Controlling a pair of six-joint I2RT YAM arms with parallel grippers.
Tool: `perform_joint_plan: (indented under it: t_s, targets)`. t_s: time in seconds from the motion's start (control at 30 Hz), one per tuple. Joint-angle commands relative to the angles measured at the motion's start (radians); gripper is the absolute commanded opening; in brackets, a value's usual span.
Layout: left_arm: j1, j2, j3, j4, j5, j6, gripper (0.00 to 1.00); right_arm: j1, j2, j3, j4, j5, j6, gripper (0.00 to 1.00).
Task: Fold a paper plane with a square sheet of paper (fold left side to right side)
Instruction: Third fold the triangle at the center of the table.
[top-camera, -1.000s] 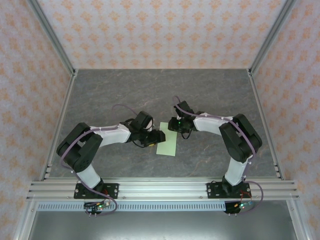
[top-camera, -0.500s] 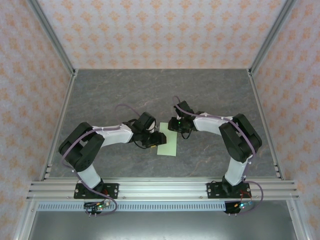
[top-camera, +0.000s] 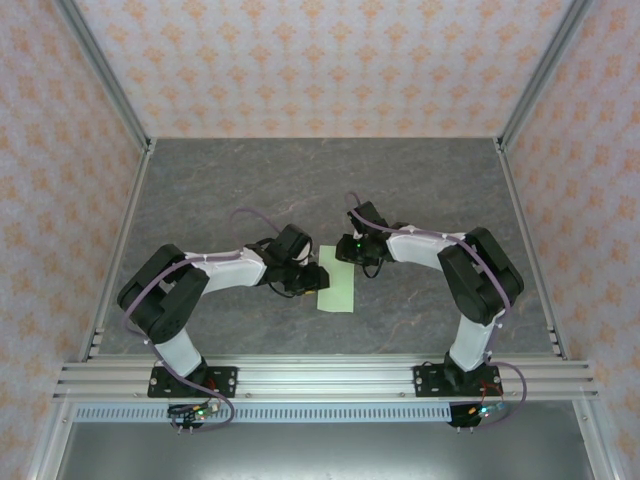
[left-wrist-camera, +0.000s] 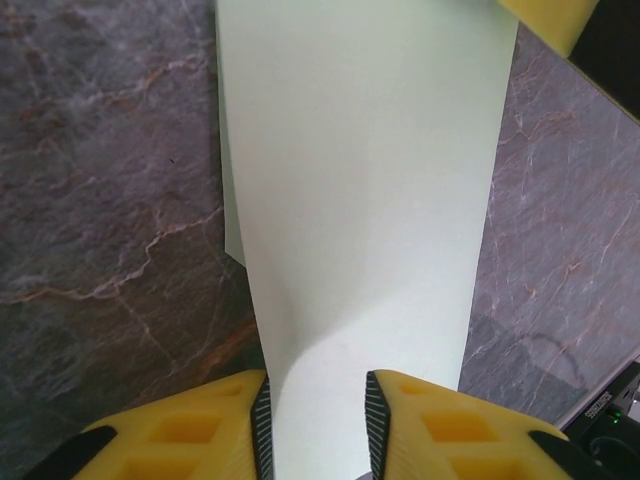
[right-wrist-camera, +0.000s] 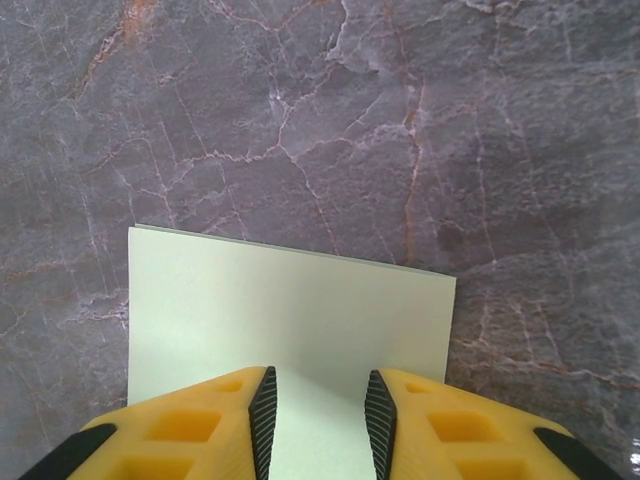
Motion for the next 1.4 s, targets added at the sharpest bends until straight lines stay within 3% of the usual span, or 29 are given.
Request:
perform_joint_plan:
  t_s: [0.0,0.17,0.27,0.4,0.5,0.63,0.83,0.93,1.03,1.17,1.37]
  targets:
    - [-0.004,-0.052,0.008,-0.011,-0.019,-0.009,0.27,0.004,0.043,-0.013,-0.033,0.012,-0.021,0.35]
    - [-0.004,-0.065,-0.016,0.01,-0.027,-0.046,0.14,0.003,-0.011,-0.037,0.017,0.017,-0.042,0.4]
    - [-0.004,-0.074,-0.028,0.023,-0.033,-0.077,0.08,0.004,-0.101,-0.086,0.068,0.044,-0.075,0.51]
    - [-0.004,-0.084,-0.039,0.047,-0.03,-0.132,0.03,0.004,-0.282,-0.183,0.096,0.107,-0.137,0.65]
    - [-0.006,-0.091,-0.046,0.073,-0.025,-0.179,0.01,0.022,-0.446,-0.282,0.095,0.141,-0.178,0.68]
    - [-0.007,-0.088,-0.046,0.091,-0.017,-0.219,0.0,0.129,-0.684,-0.427,0.074,0.229,-0.212,0.71]
    - [-0.007,-0.077,-0.044,0.1,0.002,-0.242,0.0,0.456,-0.889,-0.563,0.035,0.488,-0.215,0.74]
    - [-0.008,-0.08,-0.045,0.094,0.005,-0.246,0.0,0.604,-0.828,-0.545,0.029,0.627,-0.239,0.77]
    - [-0.007,-0.083,-0.046,0.084,0.003,-0.245,0.0,0.687,-0.672,-0.473,0.023,0.715,-0.285,0.78]
    - [-0.007,-0.085,-0.044,0.075,0.003,-0.241,0.0,0.717,-0.472,-0.387,0.068,0.735,-0.36,0.79]
    - [-0.009,-0.084,-0.041,0.067,0.008,-0.239,0.0,0.722,-0.312,-0.312,0.101,0.725,-0.448,0.77]
